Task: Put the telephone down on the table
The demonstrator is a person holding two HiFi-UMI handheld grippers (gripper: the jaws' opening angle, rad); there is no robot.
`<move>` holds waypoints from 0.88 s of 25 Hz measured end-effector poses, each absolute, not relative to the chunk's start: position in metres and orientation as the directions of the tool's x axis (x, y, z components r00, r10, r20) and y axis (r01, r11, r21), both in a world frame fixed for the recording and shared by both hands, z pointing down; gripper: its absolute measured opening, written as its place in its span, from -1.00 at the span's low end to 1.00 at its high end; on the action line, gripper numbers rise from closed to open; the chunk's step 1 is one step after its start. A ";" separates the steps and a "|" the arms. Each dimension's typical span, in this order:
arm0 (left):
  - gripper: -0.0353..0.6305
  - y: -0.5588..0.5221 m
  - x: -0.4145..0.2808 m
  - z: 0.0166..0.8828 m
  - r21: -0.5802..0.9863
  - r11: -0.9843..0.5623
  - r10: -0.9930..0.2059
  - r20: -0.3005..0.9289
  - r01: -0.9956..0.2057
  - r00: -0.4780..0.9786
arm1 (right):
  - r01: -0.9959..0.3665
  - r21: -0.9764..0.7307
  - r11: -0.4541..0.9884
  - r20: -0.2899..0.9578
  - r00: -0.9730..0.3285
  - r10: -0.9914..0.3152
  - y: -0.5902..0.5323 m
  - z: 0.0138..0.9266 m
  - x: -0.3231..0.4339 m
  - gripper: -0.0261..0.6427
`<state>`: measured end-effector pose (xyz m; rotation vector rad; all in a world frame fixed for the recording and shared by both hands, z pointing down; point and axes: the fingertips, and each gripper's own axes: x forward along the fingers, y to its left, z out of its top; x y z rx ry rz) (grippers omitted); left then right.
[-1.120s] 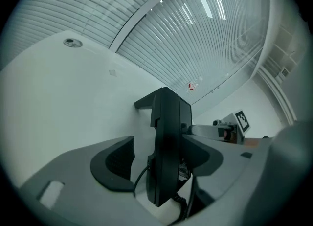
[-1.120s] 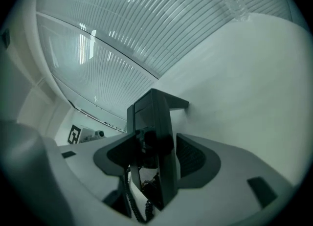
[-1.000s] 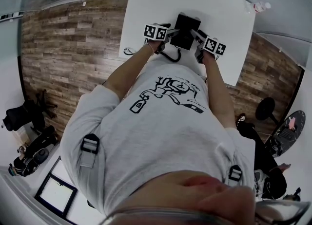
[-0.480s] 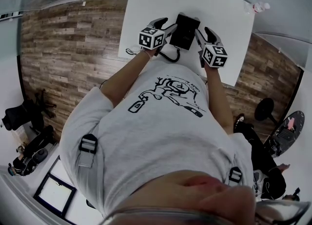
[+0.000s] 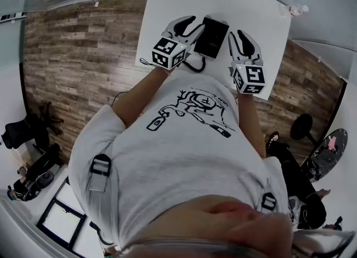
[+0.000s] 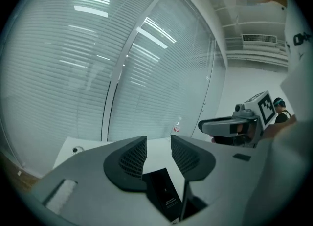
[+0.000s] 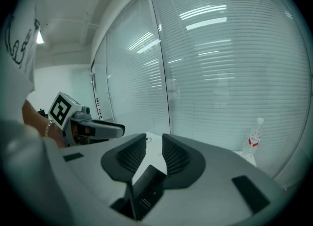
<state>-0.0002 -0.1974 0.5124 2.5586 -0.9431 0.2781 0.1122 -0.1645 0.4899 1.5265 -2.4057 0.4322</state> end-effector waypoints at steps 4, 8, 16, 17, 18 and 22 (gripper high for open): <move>-0.47 -0.193 0.001 0.465 0.245 -0.716 -0.610 0.236 -0.654 0.756 | -0.909 -0.068 0.411 0.331 -0.409 -0.850 -0.163 0.453 0.102 -0.70; -0.57 -0.184 0.008 0.422 0.187 -0.740 -0.624 0.168 -0.647 0.763 | -0.906 -0.053 0.419 0.281 -0.417 -0.865 -0.158 0.419 0.095 -0.74; -0.64 -0.171 0.017 0.373 0.100 -0.763 -0.629 0.112 -0.638 0.770 | -0.912 -0.034 0.410 0.222 -0.407 -0.886 -0.151 0.376 0.089 -0.81; -0.64 -0.170 0.017 0.370 0.093 -0.765 -0.628 0.110 -0.637 0.771 | -0.911 -0.035 0.411 0.217 -0.408 -0.887 -0.151 0.373 0.088 -0.82; -0.64 -0.169 0.018 0.369 0.090 -0.766 -0.627 0.111 -0.636 0.771 | -0.911 -0.035 0.411 0.214 -0.409 -0.887 -0.151 0.371 0.088 -0.82; -0.64 -0.165 0.017 0.366 0.089 -0.762 -0.632 0.113 -0.641 0.767 | -0.911 -0.029 0.412 0.209 -0.409 -0.888 -0.148 0.367 0.087 -0.82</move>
